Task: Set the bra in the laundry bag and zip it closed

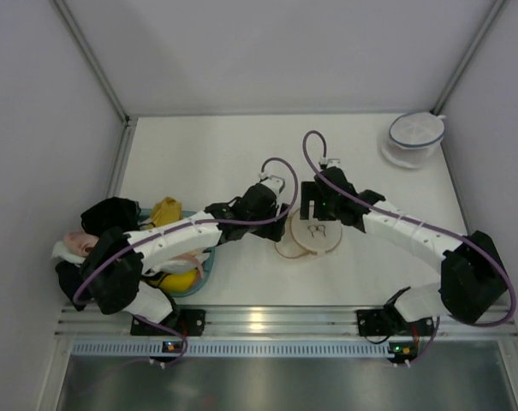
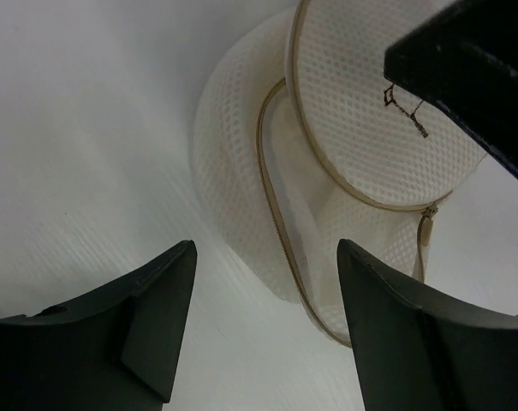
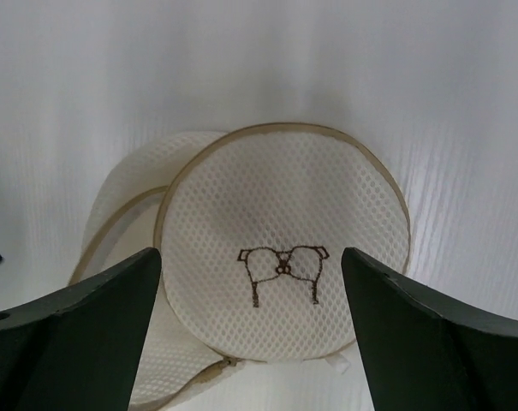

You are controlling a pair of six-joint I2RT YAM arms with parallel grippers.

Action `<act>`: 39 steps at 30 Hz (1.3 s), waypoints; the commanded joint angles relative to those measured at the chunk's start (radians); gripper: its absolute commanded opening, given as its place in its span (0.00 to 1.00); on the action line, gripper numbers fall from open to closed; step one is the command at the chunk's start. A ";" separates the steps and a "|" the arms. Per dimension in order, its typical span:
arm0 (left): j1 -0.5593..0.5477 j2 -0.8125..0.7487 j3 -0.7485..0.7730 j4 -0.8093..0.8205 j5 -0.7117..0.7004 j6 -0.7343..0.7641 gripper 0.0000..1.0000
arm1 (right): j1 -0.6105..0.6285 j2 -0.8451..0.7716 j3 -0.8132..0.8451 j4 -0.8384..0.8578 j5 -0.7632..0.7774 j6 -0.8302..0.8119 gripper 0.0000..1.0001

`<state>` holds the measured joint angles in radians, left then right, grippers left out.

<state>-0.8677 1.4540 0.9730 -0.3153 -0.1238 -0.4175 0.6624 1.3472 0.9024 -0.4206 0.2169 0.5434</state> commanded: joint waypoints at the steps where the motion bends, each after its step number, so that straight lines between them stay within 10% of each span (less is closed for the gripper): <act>1: -0.016 0.042 -0.014 0.091 0.015 0.016 0.72 | -0.010 0.078 0.105 0.092 0.003 0.016 0.88; 15: -0.028 0.002 -0.158 0.194 -0.011 -0.017 0.25 | 0.002 0.431 0.313 0.043 -0.008 0.046 0.74; 25: -0.028 -0.030 -0.183 0.211 -0.008 -0.001 0.00 | 0.011 0.428 0.328 0.032 0.006 0.027 0.00; 39: -0.024 -0.182 -0.112 0.105 -0.454 -0.281 0.00 | 0.005 -0.118 0.087 0.331 -0.022 -0.082 0.00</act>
<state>-0.8913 1.3315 0.8089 -0.1921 -0.3962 -0.5671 0.6647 1.4010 1.0832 -0.2646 0.1982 0.4973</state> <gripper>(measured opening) 0.022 0.010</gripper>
